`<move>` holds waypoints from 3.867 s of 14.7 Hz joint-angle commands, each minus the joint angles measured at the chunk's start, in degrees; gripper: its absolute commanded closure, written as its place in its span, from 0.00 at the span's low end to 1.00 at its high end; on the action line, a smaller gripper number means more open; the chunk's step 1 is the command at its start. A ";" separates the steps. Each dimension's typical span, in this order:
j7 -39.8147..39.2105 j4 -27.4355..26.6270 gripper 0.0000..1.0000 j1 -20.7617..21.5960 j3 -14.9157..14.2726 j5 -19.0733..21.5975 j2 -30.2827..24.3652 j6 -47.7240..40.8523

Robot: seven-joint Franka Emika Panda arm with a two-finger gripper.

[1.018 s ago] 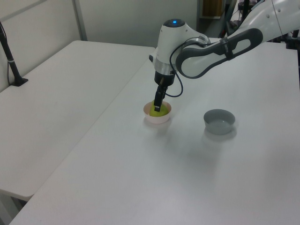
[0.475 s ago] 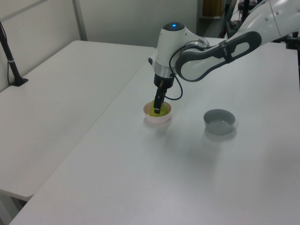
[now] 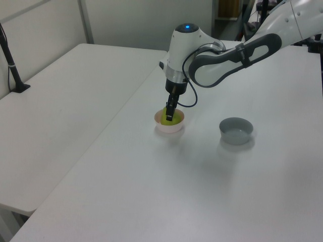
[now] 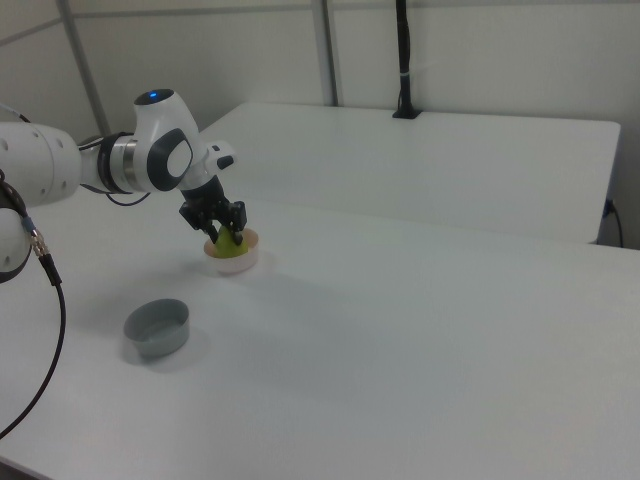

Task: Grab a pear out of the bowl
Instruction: 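Close the gripper around the green pear, then lift the pear up out of the pink bowl, then carry the pear away from the bowl and lower it onto the table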

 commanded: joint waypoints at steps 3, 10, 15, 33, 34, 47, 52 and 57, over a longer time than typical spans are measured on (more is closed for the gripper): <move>-1.11 -0.48 0.60 0.29 -0.43 -0.72 -0.36 1.22; -0.49 -0.48 0.69 0.46 -0.43 -0.11 -3.52 0.52; -0.40 -0.57 0.69 -0.06 -0.34 0.95 -7.56 -0.45; -9.19 -6.10 0.68 -20.63 2.56 0.51 -16.88 -11.79; -10.15 -7.32 0.68 -20.89 2.65 0.51 -17.58 -11.79; -14.38 -18.93 0.68 -21.60 2.56 0.16 -18.12 -1.16; -15.17 -19.90 0.68 -21.25 2.56 -0.10 -14.52 2.97; -15.17 -20.87 0.63 -21.07 2.56 -1.07 -12.93 5.79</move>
